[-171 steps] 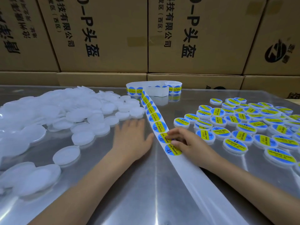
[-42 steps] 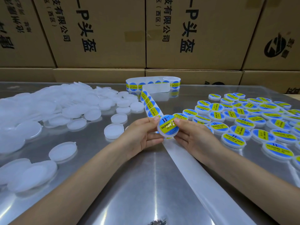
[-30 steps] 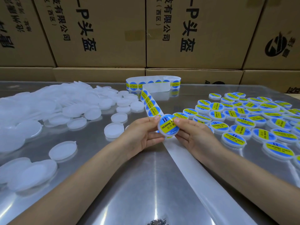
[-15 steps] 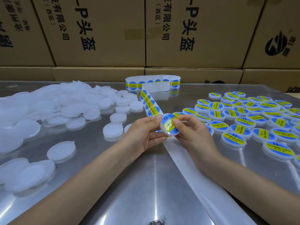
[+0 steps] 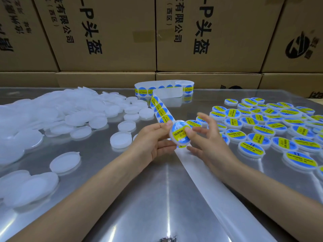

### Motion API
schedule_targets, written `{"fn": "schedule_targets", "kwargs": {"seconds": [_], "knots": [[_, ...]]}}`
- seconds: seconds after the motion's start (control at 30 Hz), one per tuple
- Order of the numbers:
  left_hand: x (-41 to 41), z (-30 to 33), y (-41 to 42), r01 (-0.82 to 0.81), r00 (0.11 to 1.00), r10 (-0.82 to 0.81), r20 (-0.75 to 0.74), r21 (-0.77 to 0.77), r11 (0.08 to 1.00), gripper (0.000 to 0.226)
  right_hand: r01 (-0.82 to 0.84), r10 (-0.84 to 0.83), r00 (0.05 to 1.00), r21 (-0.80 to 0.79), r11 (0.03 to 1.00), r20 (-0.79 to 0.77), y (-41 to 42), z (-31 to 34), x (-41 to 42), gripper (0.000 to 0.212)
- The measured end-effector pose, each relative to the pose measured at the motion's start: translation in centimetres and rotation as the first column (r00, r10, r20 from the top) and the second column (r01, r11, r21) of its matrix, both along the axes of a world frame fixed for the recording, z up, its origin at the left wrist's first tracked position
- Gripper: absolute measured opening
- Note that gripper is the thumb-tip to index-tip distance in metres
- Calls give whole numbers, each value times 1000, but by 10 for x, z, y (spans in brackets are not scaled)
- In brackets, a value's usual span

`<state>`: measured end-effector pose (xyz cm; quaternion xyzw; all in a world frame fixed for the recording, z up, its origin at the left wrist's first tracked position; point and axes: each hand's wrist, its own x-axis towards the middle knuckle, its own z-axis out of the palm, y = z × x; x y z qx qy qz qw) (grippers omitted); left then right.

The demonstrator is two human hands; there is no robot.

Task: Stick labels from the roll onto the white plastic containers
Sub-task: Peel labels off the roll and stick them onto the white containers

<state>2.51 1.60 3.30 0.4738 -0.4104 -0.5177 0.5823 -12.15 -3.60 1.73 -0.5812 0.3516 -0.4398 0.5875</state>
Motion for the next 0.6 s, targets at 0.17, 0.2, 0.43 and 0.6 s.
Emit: {"fn": "schedule_targets", "kwargs": {"seconds": [0.17,0.2,0.43,0.6], "knots": [[-2,1,-1,-36,997,39,68,-41,999,28,-64,56,994,-81,995,-97,8,4,7,37],[-3,0,0,-42,995,44,87,-30,999,28,-48,32,991,-125,991,-130,9,5,8,38],[-14,-4,2,-53,970,66,233,-64,997,51,26,-42,991,-126,992,-127,14,8,9,55],[-22,-12,1,-97,832,189,521,-199,975,52,25,-35,994,-95,995,-105,16,7,10,64]]}}
